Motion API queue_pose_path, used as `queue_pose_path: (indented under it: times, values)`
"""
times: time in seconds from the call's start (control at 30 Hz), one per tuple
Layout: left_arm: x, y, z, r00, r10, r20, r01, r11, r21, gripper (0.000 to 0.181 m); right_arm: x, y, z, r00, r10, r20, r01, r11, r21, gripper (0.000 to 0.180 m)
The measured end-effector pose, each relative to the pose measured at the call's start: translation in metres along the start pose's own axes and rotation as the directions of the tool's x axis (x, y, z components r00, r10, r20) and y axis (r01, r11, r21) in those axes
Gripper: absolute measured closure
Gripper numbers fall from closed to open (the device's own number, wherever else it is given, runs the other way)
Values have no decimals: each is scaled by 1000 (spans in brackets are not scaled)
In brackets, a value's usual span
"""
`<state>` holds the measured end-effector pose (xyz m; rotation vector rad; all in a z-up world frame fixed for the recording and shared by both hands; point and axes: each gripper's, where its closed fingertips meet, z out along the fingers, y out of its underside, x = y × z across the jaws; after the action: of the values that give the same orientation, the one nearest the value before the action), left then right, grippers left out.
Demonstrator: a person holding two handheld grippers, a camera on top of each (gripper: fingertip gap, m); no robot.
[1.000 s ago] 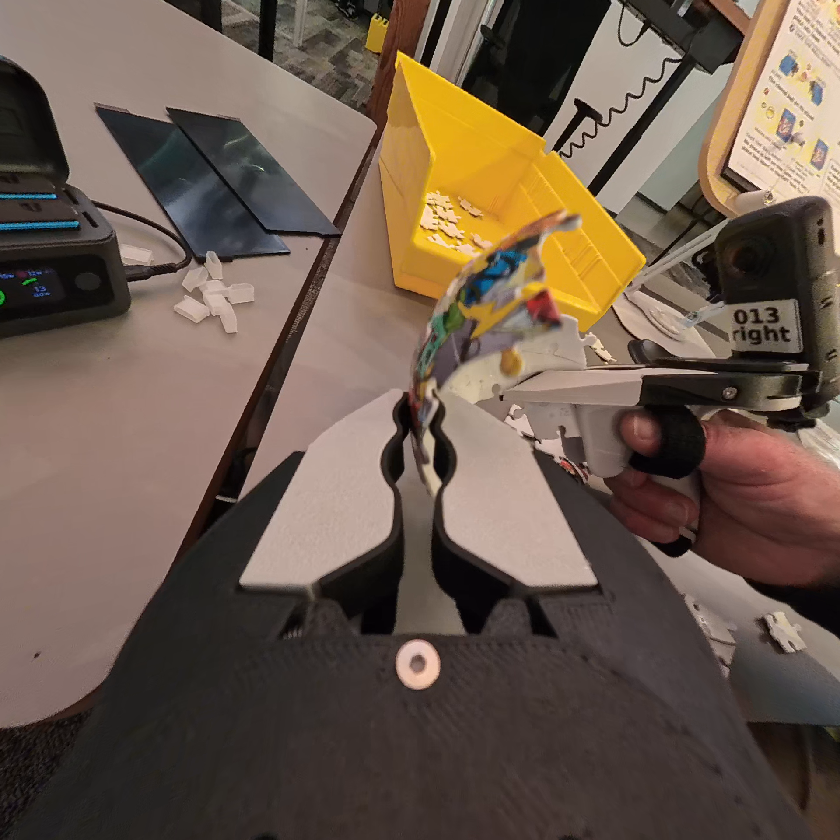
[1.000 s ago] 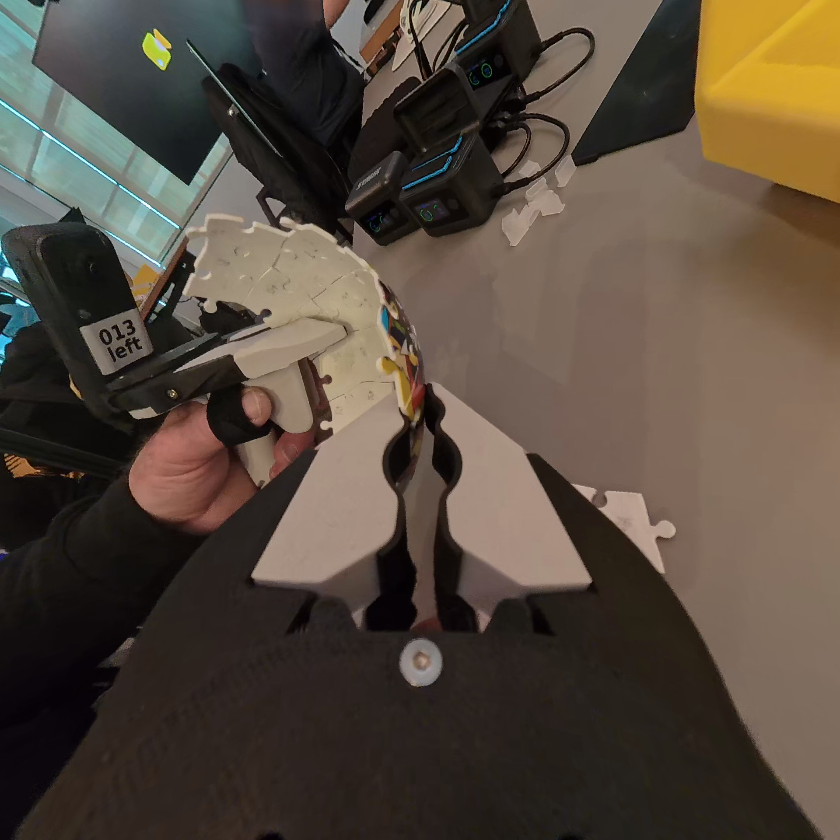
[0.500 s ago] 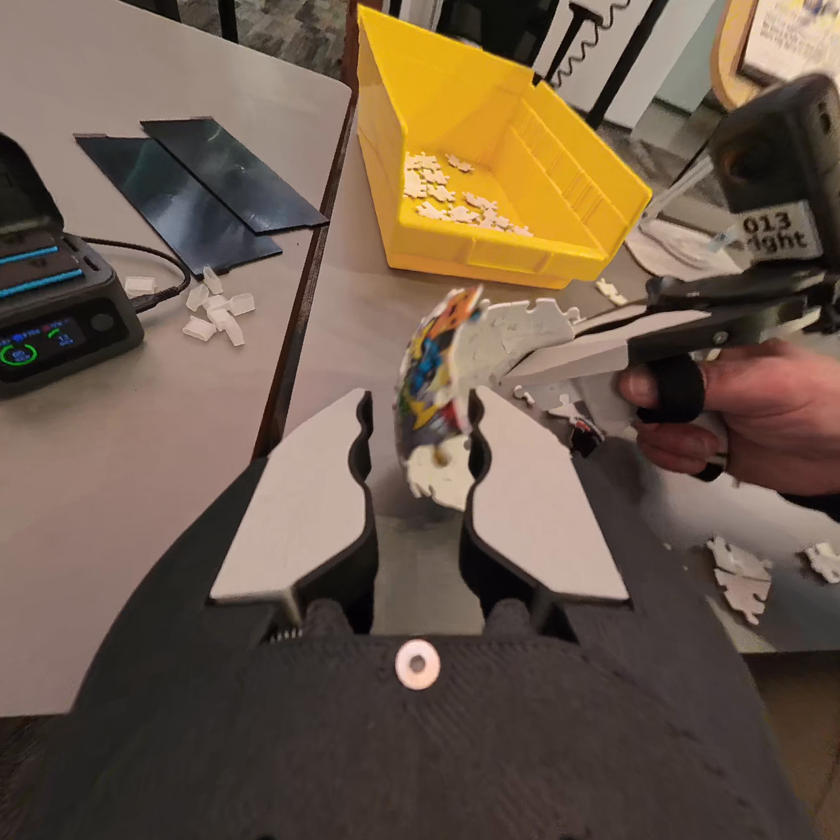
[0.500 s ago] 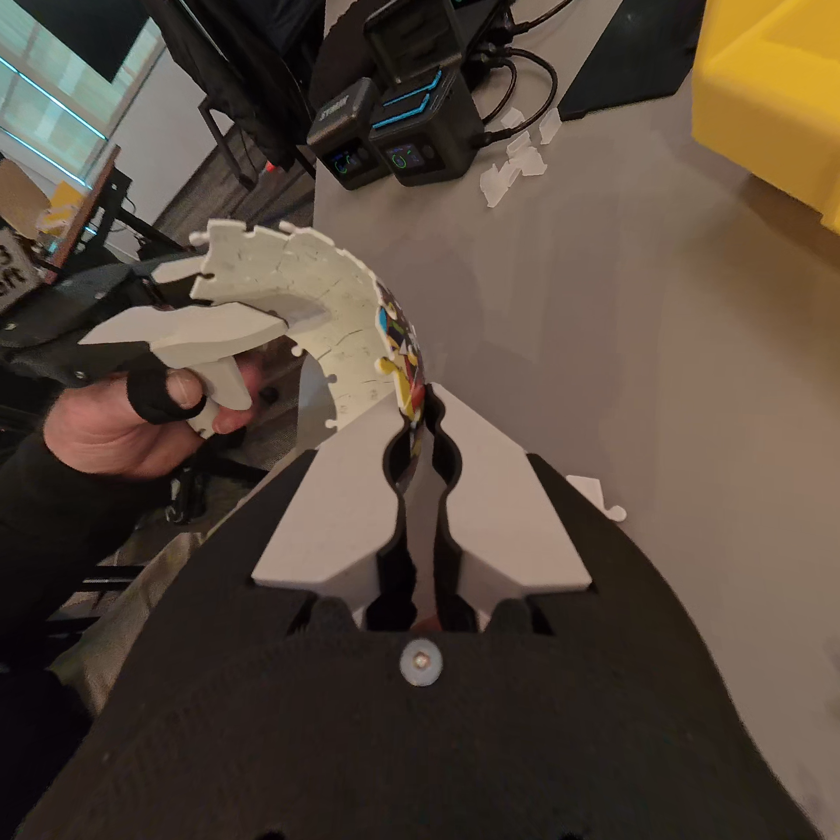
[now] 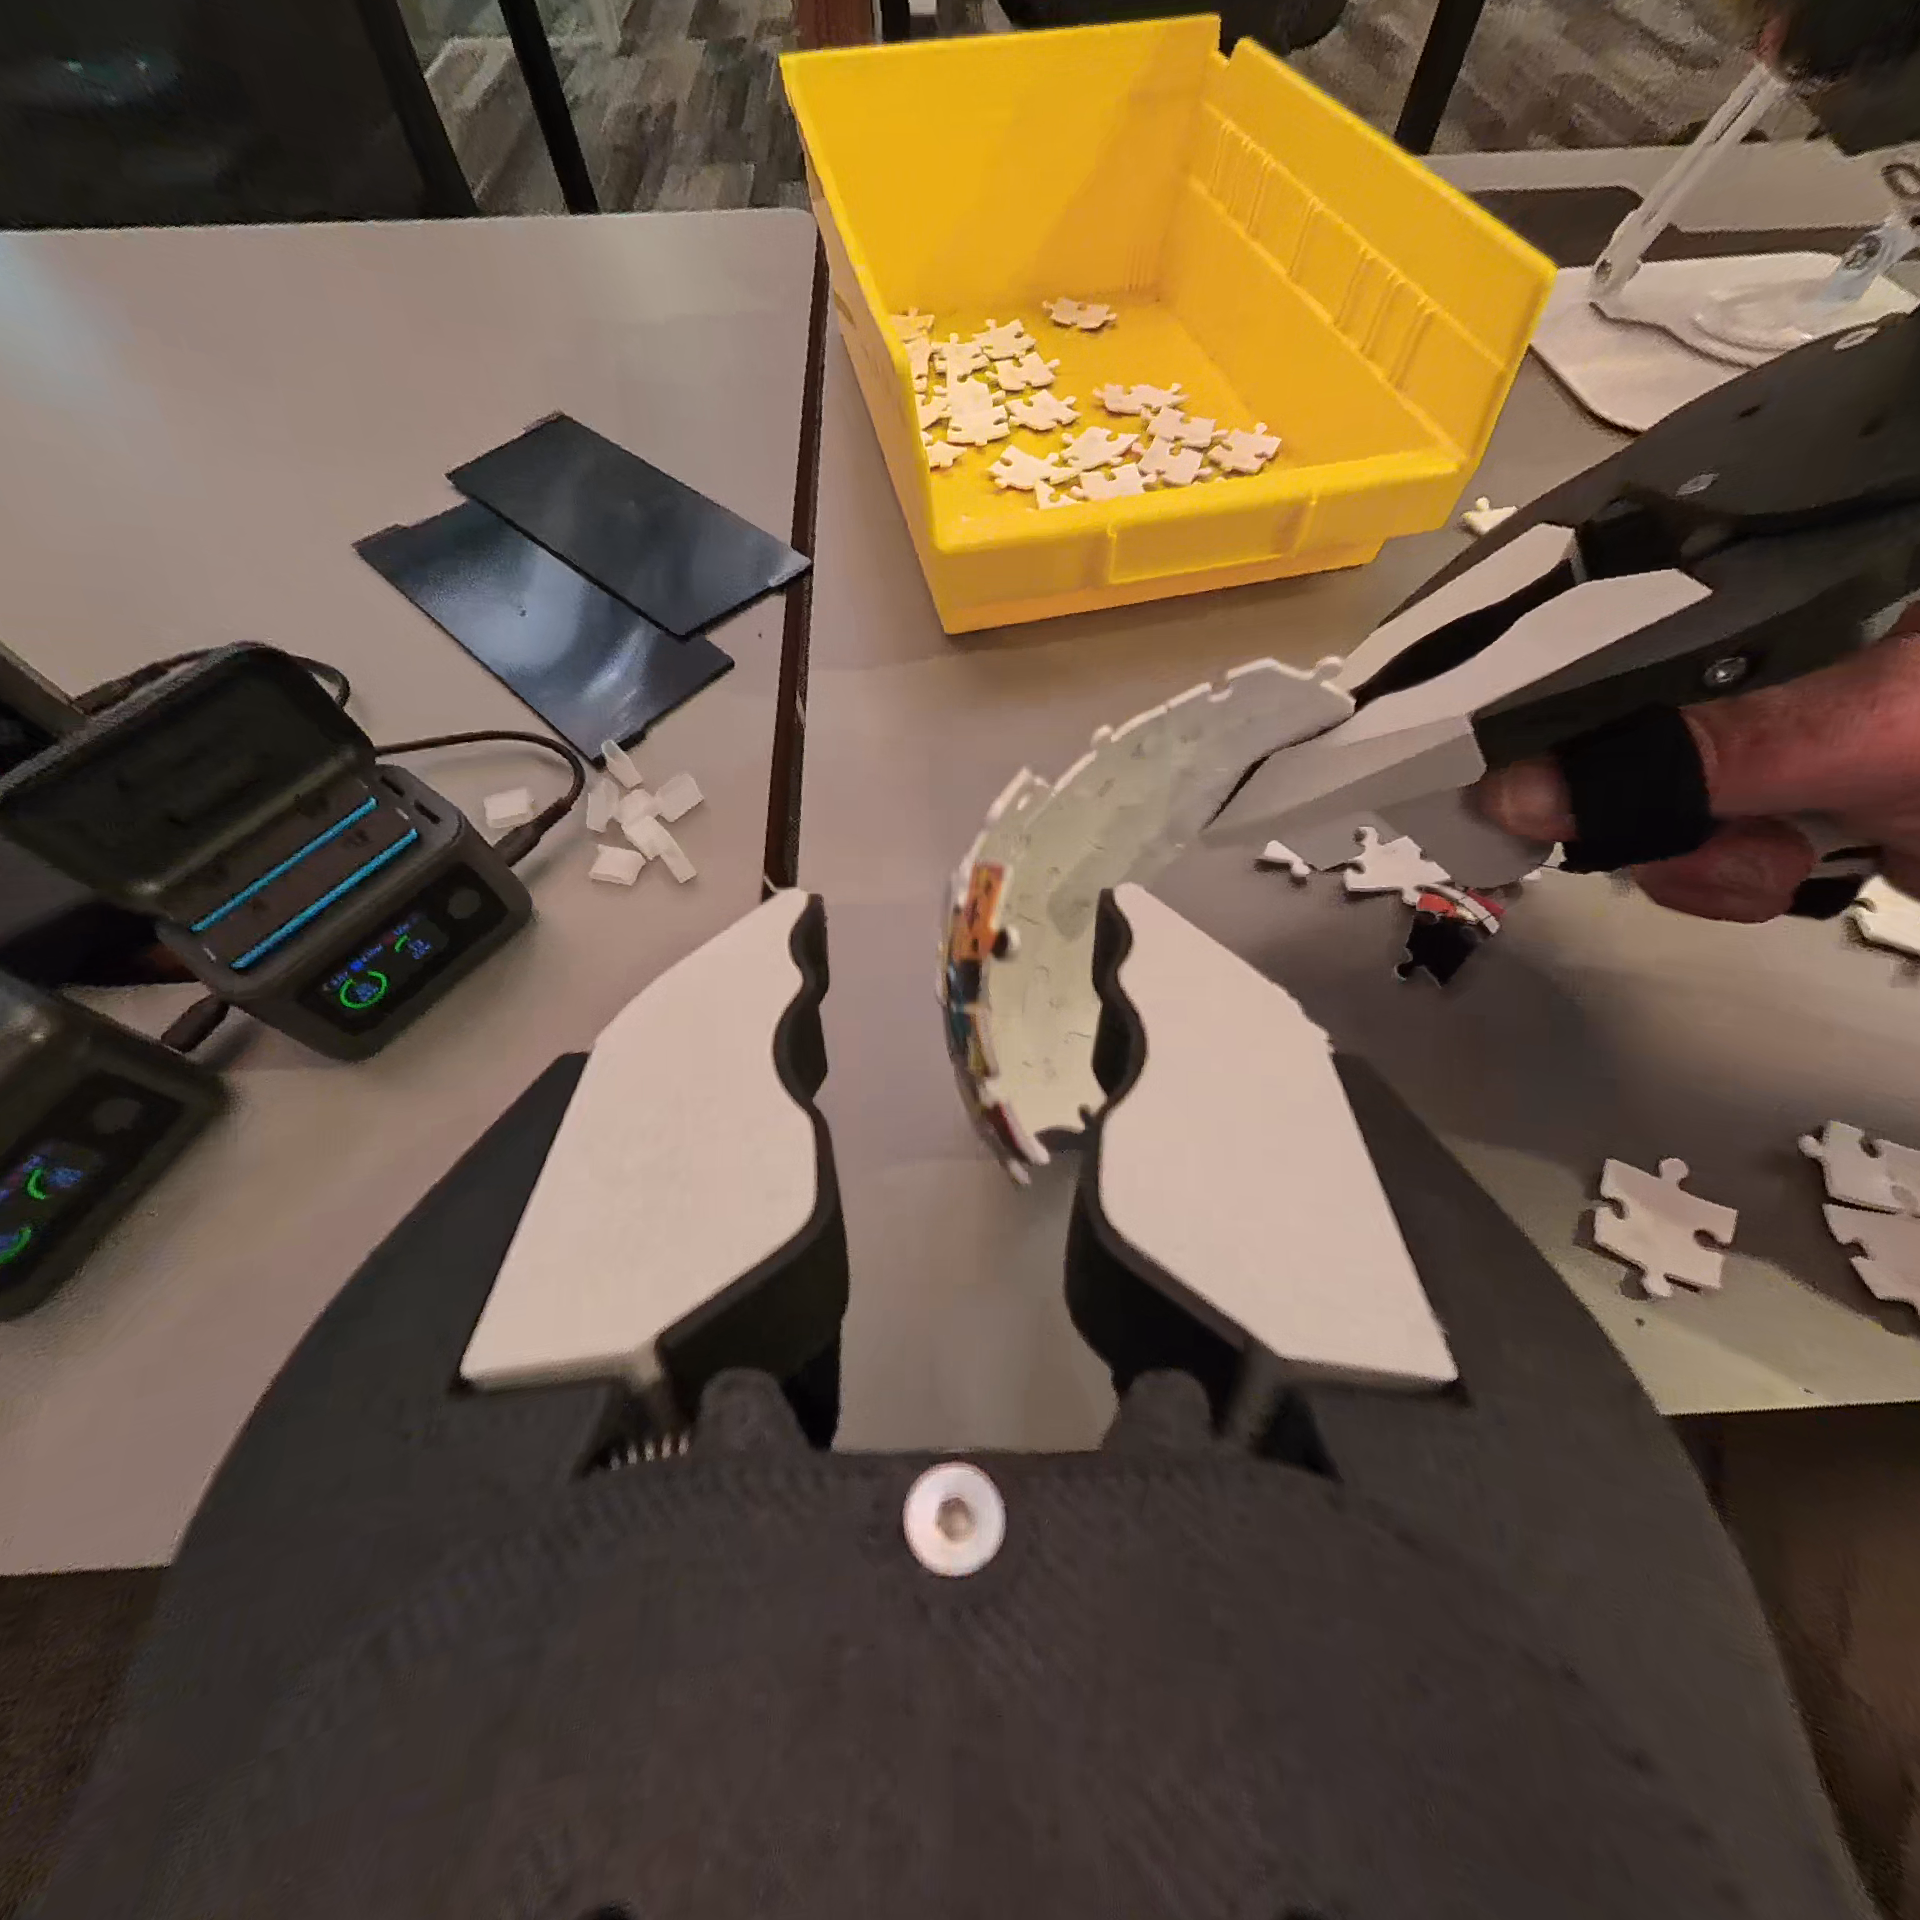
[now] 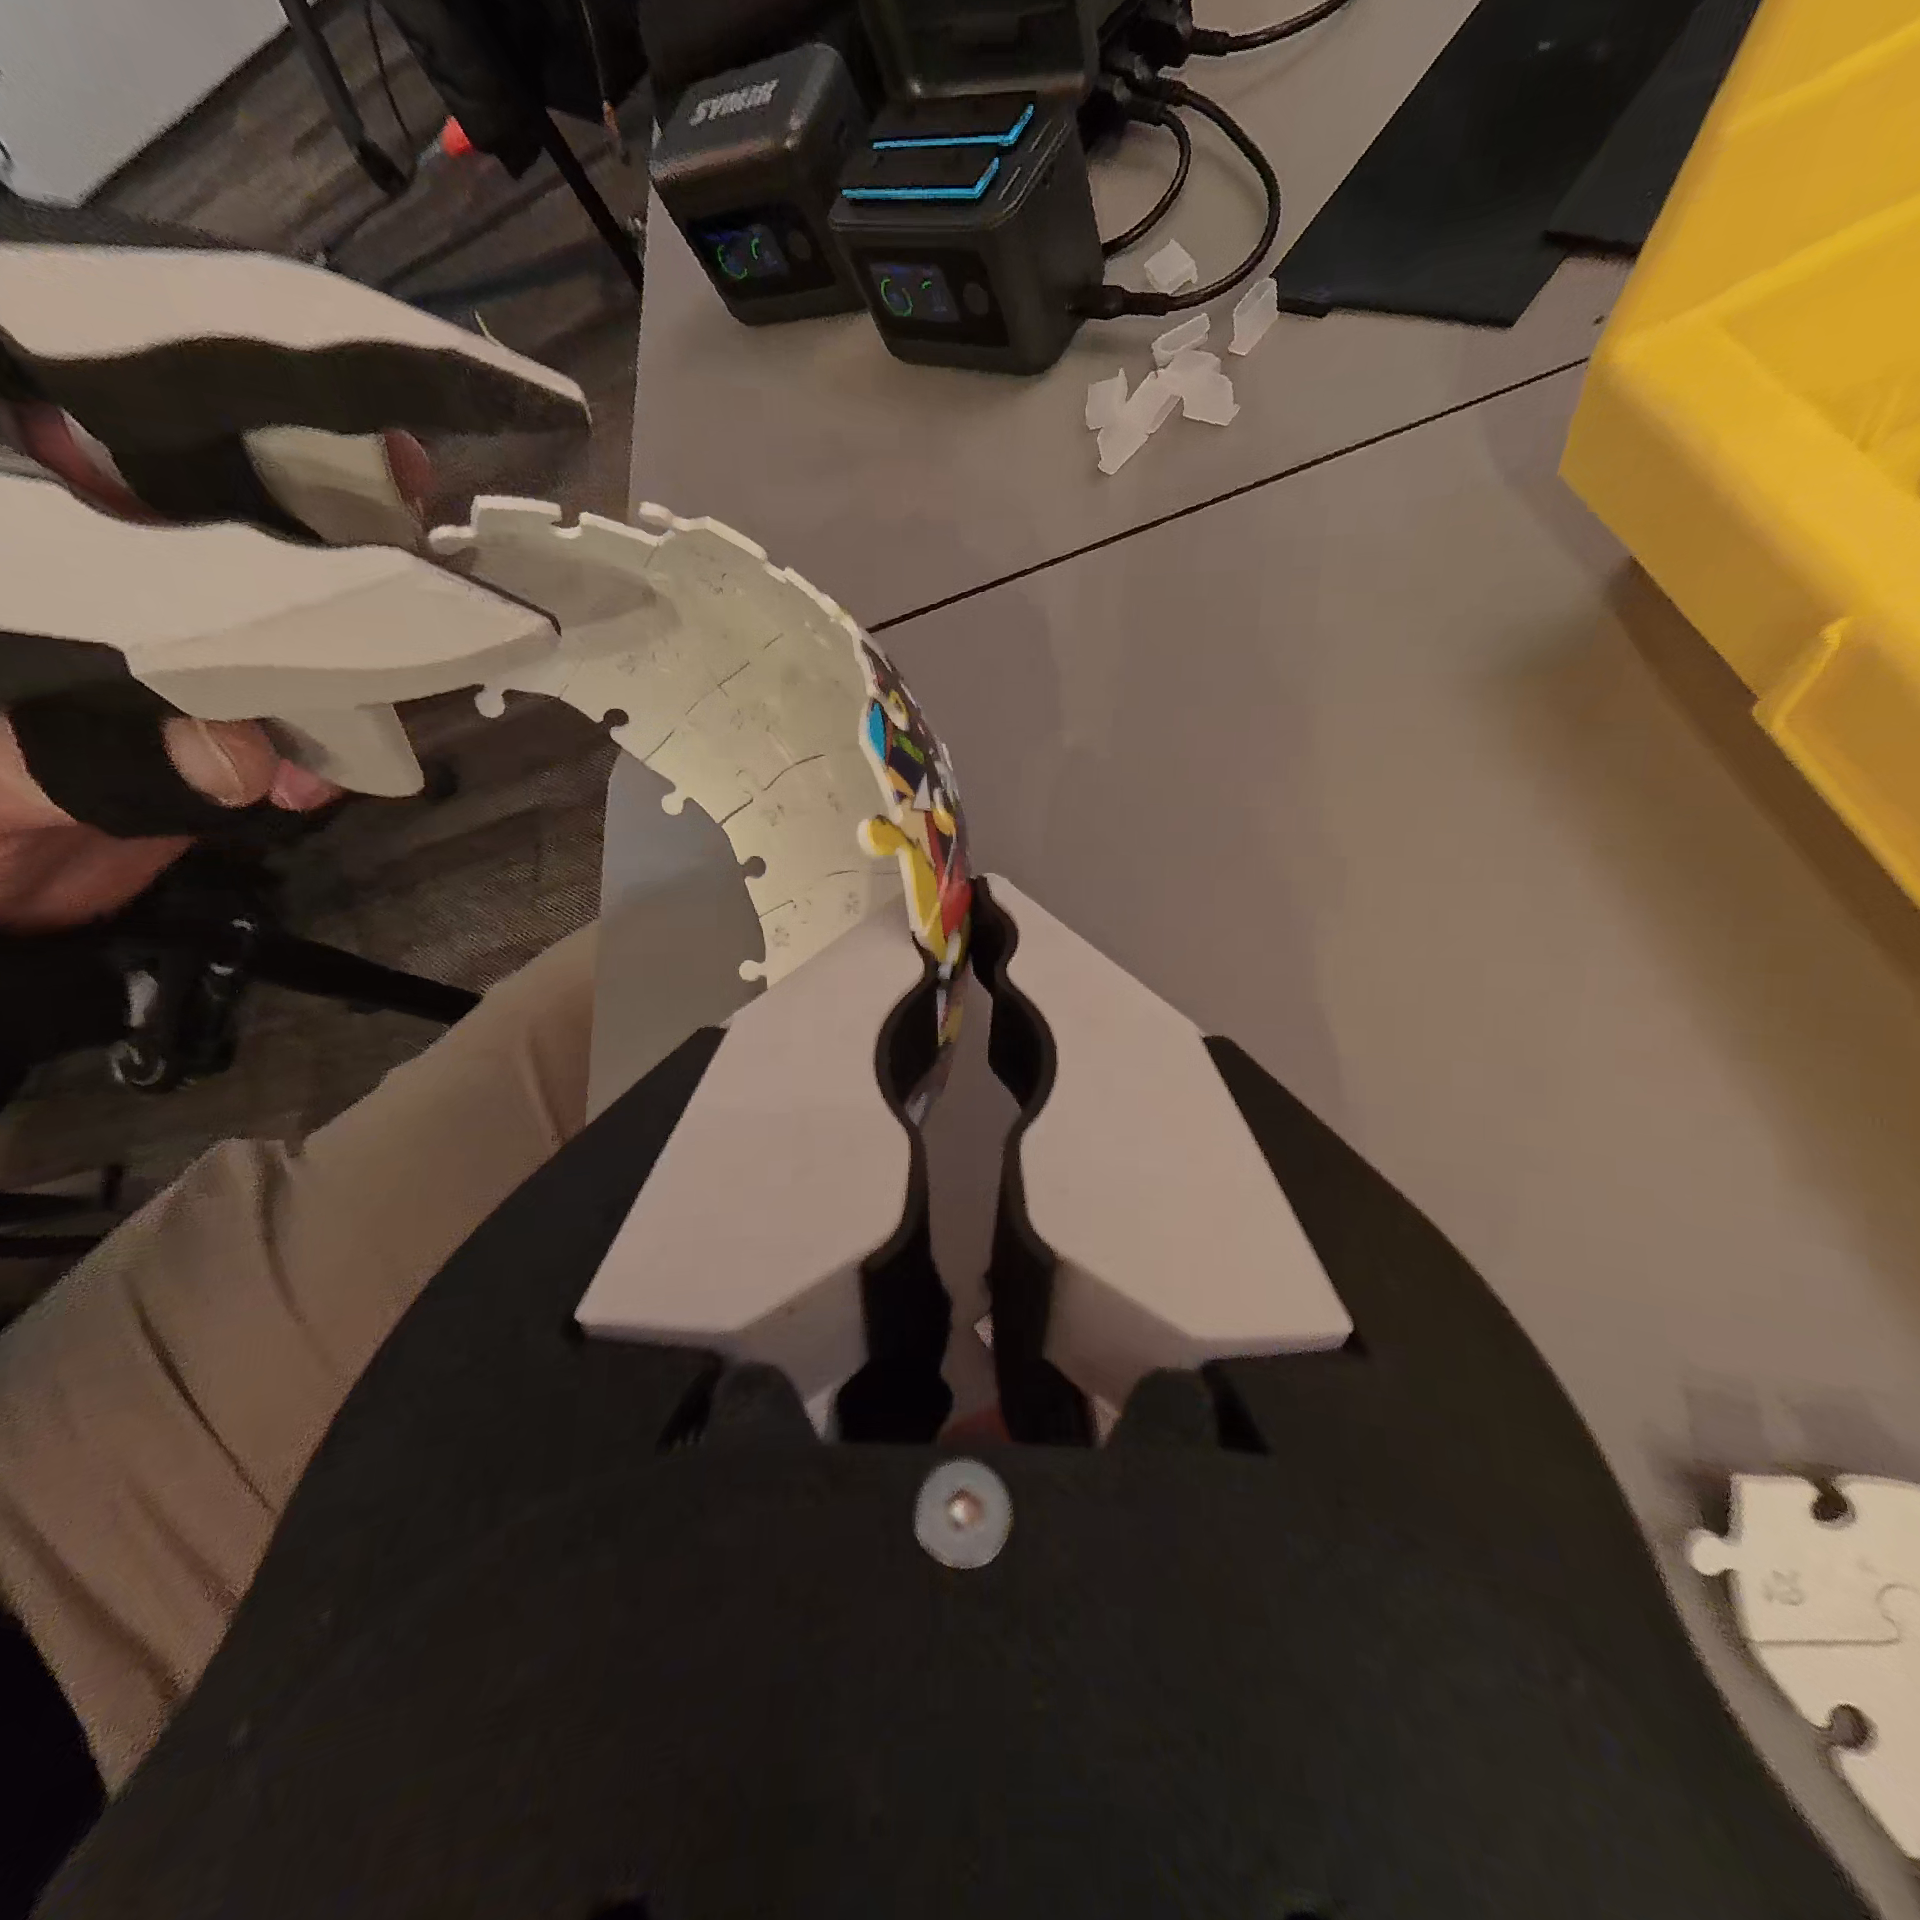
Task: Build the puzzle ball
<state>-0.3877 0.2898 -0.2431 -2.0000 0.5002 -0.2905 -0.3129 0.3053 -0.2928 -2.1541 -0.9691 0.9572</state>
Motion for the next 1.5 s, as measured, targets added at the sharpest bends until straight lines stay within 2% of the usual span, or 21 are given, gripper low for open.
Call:
queue_pose_path:
  times: [0.13, 0.3, 0.57, 0.73, 0.87, 1.03, 1.5]
  values:
    - [4, -7, -1, 998, 33, -43, -35, 999, -41, 134, -3, -3, 0, 996, -83, -35, 82, 996, -42, 180]
    - [17, -18, 3, 976, 187, -107, -199, 973, -114, 141, -7, -7, -1, 985, -167, -41, 163, 982, -94, 180]
    - [27, -18, 20, 869, 422, -260, -482, 842, -243, 147, -12, -17, -3, 957, -290, -24, 282, 945, -163, 180]
    - [29, -15, 31, 817, 493, -300, -567, 784, -254, 164, -15, -21, -5, 932, -361, -17, 351, 915, -199, 180]
    - [29, -12, 34, 808, 491, -326, -575, 776, -257, 174, -16, -23, -6, 920, -391, -17, 379, 900, -215, 180]
    - [31, -10, 36, 797, 494, -348, -588, 767, -257, 176, -13, -22, -7, 905, -426, -16, 410, 881, -237, 180]
    - [34, -2, 36, 840, 398, -369, -498, 835, -233, 178, -13, -29, -19, 901, -433, 24, 428, 880, -208, 166]
